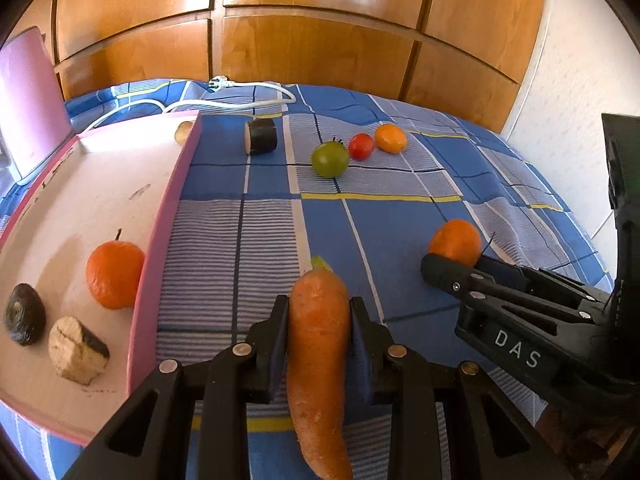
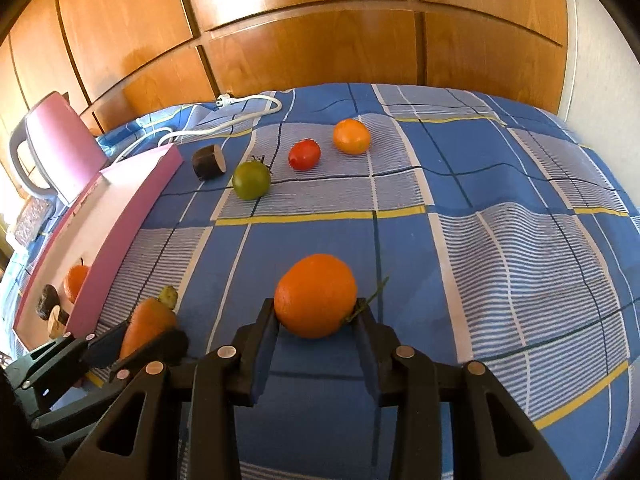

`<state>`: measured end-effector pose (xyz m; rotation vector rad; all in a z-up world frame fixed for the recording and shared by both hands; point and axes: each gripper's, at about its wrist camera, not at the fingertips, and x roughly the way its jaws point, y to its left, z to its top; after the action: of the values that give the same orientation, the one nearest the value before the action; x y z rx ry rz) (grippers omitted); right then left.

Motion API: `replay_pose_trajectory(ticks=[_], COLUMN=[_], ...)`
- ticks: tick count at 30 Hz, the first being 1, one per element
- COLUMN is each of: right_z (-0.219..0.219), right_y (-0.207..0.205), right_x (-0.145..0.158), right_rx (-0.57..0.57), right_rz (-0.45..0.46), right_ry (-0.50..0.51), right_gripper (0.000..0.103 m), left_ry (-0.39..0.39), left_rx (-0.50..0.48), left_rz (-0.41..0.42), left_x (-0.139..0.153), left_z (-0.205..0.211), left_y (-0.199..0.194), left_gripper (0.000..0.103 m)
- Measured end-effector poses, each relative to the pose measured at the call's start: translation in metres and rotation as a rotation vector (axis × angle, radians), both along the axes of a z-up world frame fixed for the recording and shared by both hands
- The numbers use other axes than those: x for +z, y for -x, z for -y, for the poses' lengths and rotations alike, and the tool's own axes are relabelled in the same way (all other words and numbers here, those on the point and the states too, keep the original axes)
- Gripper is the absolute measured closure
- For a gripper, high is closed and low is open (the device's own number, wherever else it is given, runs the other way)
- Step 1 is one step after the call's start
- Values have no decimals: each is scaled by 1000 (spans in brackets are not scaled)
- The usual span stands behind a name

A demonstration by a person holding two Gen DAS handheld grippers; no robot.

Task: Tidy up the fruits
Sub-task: 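Lift the carrot with the left tool toward the tray while the right tool holds the orange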

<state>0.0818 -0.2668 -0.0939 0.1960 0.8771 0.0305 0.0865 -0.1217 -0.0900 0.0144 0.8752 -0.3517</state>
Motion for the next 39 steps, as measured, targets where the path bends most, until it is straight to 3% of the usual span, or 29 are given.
replay_pose_trajectory(ticks=[21,39], right_z=[-21,-45], right_y=[36,42], right_x=[9,32], right_rx=[26,85], right_rz=[10,60], right_ry=[20,1], right_gripper=[67,67], left_ry=[23,72], left_rx=[19,78], left_rz=[56,120], left_x=[24,46], left_z=[-15,-43], left_y=[29,37], left_gripper=[74,74])
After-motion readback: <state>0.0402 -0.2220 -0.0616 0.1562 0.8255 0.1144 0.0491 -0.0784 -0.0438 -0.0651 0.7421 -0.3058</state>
